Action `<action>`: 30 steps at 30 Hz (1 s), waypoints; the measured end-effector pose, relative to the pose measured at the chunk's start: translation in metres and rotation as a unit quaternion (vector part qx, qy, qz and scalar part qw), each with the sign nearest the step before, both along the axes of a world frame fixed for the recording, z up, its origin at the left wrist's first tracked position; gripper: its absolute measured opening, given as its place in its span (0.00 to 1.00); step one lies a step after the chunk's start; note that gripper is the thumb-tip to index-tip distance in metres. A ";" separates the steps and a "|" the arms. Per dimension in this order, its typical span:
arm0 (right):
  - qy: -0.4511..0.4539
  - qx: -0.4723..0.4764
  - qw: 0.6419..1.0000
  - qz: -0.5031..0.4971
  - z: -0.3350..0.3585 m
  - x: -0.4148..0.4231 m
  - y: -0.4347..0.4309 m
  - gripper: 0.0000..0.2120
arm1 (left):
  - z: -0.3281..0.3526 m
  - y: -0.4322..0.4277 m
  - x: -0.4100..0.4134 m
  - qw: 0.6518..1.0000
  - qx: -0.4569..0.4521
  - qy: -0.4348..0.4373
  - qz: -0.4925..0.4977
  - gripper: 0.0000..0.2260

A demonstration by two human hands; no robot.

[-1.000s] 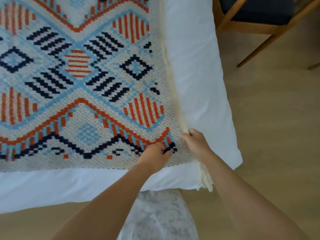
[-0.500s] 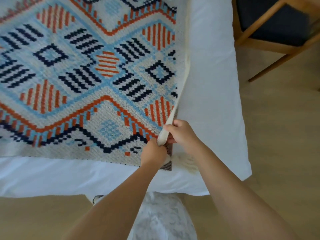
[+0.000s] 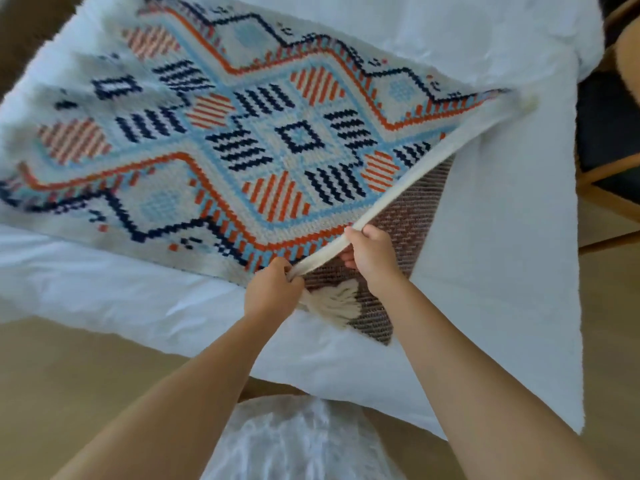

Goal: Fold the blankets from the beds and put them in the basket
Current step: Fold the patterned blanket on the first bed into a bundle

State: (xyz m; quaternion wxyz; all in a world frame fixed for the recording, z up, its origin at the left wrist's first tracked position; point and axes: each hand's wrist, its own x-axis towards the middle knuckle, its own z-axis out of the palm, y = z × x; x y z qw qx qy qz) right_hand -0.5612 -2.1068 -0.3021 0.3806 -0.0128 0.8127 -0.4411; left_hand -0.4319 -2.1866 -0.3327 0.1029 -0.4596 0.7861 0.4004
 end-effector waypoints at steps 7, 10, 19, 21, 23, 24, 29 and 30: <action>0.031 -0.020 0.999 0.028 0.018 0.063 -0.132 0.12 | 0.016 -0.127 0.063 0.984 0.088 0.069 0.141 0.07; 0.033 -0.020 0.997 0.064 0.013 0.094 -0.184 0.13 | 0.005 -0.177 0.088 0.944 0.147 0.100 0.279 0.12; 0.038 -0.015 0.987 0.154 -0.019 0.154 -0.325 0.12 | -0.025 -0.293 0.166 0.938 0.111 0.044 0.326 0.08; 0.031 -0.021 0.986 0.160 -0.022 0.164 -0.357 0.11 | -0.026 -0.320 0.176 0.940 0.094 0.026 0.326 0.09; 0.023 -0.034 0.985 0.170 -0.024 0.171 -0.391 0.13 | -0.025 -0.350 0.186 0.940 0.073 0.014 0.333 0.10; 0.022 -0.039 0.982 0.183 -0.025 0.174 -0.409 0.14 | -0.024 -0.364 0.192 0.942 0.061 0.006 0.331 0.09; 0.016 -0.042 0.969 0.245 -0.037 0.188 -0.494 0.19 | -0.025 -0.429 0.225 0.951 0.048 -0.065 0.297 0.10; 0.018 -0.040 0.966 0.253 -0.042 0.192 -0.507 0.17 | -0.026 -0.440 0.230 0.950 0.051 -0.057 0.304 0.12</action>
